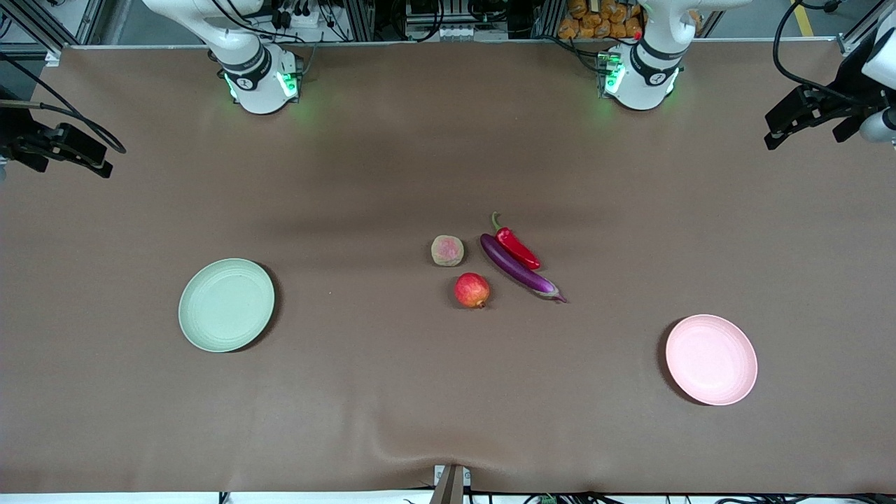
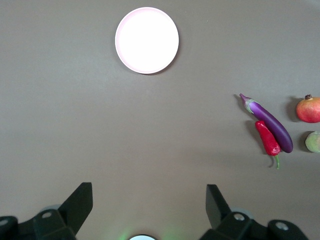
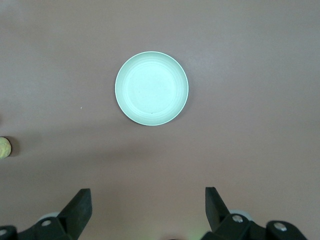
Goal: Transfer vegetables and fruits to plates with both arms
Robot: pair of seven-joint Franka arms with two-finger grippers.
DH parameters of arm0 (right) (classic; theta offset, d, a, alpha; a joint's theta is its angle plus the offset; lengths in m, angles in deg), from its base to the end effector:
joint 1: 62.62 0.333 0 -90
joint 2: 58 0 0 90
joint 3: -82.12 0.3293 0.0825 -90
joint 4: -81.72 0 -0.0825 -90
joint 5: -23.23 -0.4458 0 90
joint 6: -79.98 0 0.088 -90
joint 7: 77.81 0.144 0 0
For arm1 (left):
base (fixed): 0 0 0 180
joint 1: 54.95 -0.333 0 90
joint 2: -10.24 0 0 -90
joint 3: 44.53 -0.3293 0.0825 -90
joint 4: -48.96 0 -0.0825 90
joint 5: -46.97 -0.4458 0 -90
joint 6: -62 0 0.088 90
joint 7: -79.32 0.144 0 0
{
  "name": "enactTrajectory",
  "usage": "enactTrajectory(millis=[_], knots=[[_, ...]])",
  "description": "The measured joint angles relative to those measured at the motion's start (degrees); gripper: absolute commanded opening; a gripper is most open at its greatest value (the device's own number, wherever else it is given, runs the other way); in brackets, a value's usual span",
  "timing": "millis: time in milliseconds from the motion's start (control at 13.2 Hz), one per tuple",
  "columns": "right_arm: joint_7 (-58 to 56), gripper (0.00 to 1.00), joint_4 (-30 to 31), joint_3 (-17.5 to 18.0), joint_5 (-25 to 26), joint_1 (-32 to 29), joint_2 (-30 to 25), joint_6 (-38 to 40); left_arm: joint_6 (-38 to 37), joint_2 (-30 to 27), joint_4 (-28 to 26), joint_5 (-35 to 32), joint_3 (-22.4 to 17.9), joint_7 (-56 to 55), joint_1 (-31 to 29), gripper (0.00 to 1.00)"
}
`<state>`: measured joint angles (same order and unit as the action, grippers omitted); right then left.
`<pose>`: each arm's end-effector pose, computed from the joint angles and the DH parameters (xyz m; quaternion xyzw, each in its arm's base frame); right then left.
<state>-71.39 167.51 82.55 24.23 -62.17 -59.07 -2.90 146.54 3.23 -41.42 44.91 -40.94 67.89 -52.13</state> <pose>0.5960 0.0065 0.6402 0.9986 -0.0493 -0.0155 0.0097 0.5628 -0.0600 0.6611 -0.9987 -0.0459 -0.0133 0.0199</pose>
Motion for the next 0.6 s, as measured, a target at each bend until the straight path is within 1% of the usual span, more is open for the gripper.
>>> enactTrajectory(millis=[377, 604], knots=[[0.0, 1.00, 0.0, 0.3, 0.0, 0.0, 0.0, -0.1, -0.4, 0.0, 0.1, 0.0, 0.0, 0.0, 0.0, 1.00], [-0.1, 1.00, 0.0, 0.4, 0.0, 0.0, 0.0, -0.1, -0.4, 0.0, 0.2, 2.1, -0.1, 0.0, 0.0, 1.00]])
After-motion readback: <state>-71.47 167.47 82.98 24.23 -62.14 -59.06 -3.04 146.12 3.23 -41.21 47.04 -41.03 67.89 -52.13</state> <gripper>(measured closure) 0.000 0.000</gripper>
